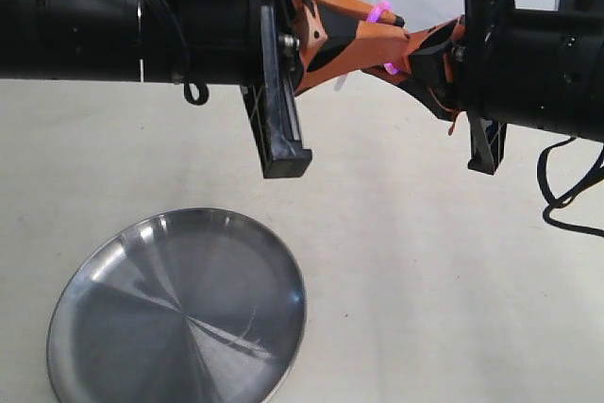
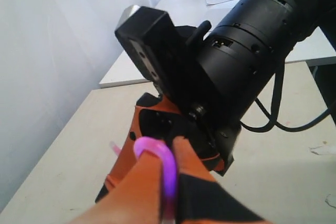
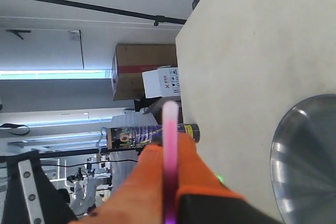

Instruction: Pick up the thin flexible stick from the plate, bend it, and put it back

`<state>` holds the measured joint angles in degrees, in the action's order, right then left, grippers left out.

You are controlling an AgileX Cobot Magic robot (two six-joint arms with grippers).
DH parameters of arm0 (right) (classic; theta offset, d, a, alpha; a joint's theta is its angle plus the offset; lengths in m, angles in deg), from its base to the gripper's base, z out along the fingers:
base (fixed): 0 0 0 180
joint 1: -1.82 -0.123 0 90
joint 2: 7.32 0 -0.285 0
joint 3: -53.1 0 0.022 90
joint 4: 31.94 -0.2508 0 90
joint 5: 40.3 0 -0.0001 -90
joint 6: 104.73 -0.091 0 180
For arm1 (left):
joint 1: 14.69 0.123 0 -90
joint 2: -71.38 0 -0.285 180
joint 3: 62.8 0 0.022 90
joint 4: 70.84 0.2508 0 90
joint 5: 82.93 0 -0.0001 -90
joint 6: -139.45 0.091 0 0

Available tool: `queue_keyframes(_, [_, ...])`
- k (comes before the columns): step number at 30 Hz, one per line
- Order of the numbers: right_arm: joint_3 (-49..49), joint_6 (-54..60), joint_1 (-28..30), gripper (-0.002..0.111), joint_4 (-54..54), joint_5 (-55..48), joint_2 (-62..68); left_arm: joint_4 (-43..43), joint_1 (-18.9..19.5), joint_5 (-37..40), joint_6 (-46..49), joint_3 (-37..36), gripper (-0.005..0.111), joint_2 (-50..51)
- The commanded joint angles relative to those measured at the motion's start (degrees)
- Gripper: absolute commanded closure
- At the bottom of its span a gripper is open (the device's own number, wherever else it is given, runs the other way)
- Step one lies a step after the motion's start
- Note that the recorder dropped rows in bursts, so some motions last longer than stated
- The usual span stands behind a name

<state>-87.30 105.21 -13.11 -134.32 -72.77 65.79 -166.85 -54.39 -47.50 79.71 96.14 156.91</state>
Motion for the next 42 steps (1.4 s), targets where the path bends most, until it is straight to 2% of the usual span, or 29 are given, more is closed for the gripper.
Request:
queue_keyframes(1, [0.3,-1.6,-0.5,0.108,2.4,-6.8,-0.4,-2.5,0.1,-9.1,1.7,0.6,0.107,0.2])
queue_keyframes(8, [0.3,-1.6,-0.5,0.108,2.4,-7.7,-0.4,-1.8,0.1,-11.3,1.7,0.6,0.107,0.2])
queue_keyframes(14, [0.3,-1.6,-0.5,0.108,2.4,-9.7,-0.4,3.1,0.1,-15.2,1.7,1.1,0.107,0.2])
queue_keyframes(23, [0.3,-1.6,-0.5,0.108,2.4,-12.1,-0.4,5.9,0.1,-15.3,1.7,3.1,0.107,0.3])
queue_keyframes(27, [0.3,-1.6,-0.5,0.108,2.4,-12.2,-0.4,5.0,0.1,-16.1,1.7,3.1,0.107,0.4])
queue_keyframes(30, [0.3,-2.3,-0.5,0.108,2.4,-10.6,-0.4,-3.9,0.1,-16.1,1.7,3.1,0.107,1.1])
queue_keyframes(42, [0.2,-0.7,-0.5,0.108,2.4,-6.5,-0.4,-3.9,-1.5,-14.6,-1.0,3.1,0.107,2.3])
